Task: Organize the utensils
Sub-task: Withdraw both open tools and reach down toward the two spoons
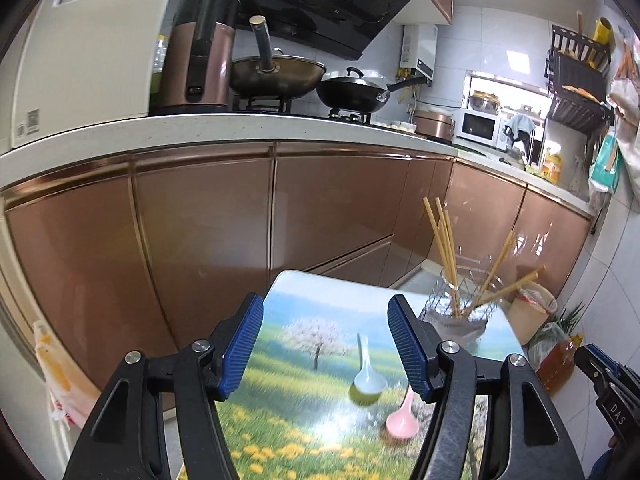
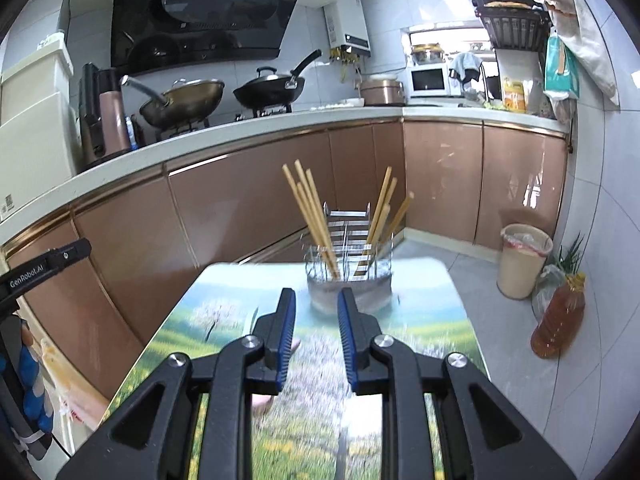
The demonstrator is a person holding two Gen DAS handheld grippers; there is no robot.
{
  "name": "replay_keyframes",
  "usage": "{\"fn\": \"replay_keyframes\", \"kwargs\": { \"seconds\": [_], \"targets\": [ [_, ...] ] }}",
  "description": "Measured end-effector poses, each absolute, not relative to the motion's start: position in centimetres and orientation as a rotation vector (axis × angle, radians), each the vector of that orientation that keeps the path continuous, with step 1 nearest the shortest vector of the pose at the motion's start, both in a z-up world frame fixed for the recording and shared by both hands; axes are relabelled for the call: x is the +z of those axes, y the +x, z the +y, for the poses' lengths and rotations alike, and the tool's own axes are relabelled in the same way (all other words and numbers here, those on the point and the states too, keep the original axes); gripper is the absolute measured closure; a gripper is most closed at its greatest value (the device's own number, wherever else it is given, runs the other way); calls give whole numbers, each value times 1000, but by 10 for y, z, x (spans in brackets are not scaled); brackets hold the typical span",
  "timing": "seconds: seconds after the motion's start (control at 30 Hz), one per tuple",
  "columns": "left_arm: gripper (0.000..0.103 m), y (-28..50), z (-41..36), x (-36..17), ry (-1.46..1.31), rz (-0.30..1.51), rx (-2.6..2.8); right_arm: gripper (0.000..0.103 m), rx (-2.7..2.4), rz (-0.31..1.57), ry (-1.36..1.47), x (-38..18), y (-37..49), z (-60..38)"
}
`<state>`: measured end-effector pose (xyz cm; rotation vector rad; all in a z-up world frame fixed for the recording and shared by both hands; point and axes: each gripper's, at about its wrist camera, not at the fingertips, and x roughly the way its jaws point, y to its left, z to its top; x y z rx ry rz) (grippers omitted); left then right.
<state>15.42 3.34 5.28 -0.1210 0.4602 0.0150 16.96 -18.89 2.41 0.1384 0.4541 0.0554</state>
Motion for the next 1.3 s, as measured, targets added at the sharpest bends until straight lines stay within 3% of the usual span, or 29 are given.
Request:
{"fn": "replay_keyframes", "kwargs": {
  "seconds": [0.67, 1.3],
  "targets": [
    [31, 82, 35, 21, -82, 493, 39, 82, 91, 525, 127, -3, 123, -171],
    [29, 167, 38, -36, -74, 703, 33, 82, 106, 718, 149, -55, 192, -171]
  ]
}}
